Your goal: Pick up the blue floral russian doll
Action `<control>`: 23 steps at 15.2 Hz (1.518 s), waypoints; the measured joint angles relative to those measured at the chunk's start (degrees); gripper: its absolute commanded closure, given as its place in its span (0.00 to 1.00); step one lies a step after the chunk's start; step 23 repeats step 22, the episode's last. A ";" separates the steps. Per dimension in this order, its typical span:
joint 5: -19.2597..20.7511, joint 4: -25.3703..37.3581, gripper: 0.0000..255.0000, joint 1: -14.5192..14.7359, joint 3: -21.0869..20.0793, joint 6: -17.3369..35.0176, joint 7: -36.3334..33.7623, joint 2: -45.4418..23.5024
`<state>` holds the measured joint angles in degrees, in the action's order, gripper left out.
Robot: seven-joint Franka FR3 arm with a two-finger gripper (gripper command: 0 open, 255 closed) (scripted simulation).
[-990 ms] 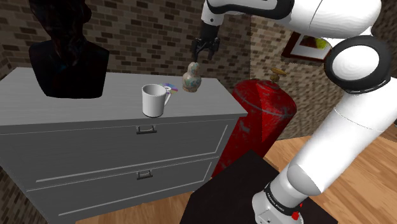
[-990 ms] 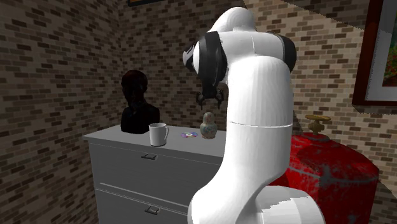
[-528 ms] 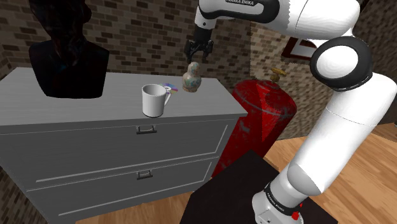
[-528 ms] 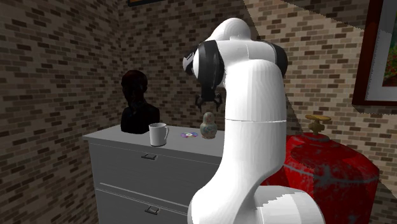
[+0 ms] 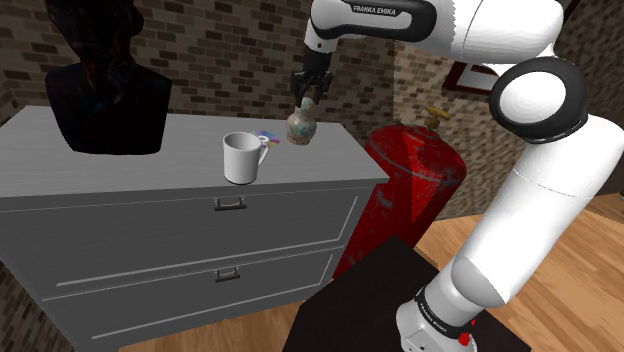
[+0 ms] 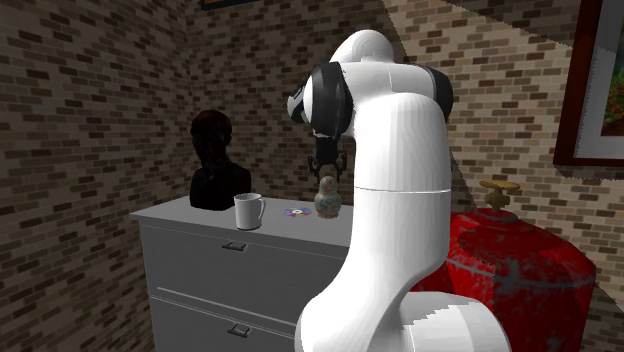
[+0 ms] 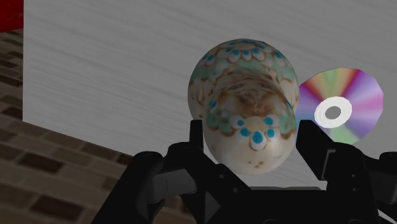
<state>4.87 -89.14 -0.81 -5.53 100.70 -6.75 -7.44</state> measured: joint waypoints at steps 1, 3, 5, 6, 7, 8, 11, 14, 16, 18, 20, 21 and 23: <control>0.00 0.01 1.00 0.00 0.00 0.00 0.00 0.00; -0.01 -0.02 1.00 0.00 0.00 0.00 0.01 0.01; -0.01 0.01 1.00 0.00 0.00 -0.03 0.01 0.00; -0.01 -0.06 1.00 0.00 0.00 0.07 0.02 0.04; -0.01 0.24 1.00 -0.01 0.01 -0.24 0.06 -0.05; 0.00 0.97 1.00 0.03 -0.02 -0.93 0.03 -0.15; 0.01 3.64 1.00 0.09 -0.05 -3.21 0.13 -0.56; 0.07 6.70 1.00 0.15 -0.07 -5.64 0.27 -1.19; 0.12 9.07 1.00 0.22 -0.09 -7.42 0.33 -1.79; 0.18 11.54 1.00 0.25 -0.09 -9.28 0.49 -2.40; 0.22 13.38 1.00 0.31 -0.11 -10.70 0.54 -2.81; 0.27 14.86 1.00 0.37 -0.13 -11.75 0.57 -3.25; 0.29 15.62 1.00 0.40 -0.14 -12.26 0.59 -3.48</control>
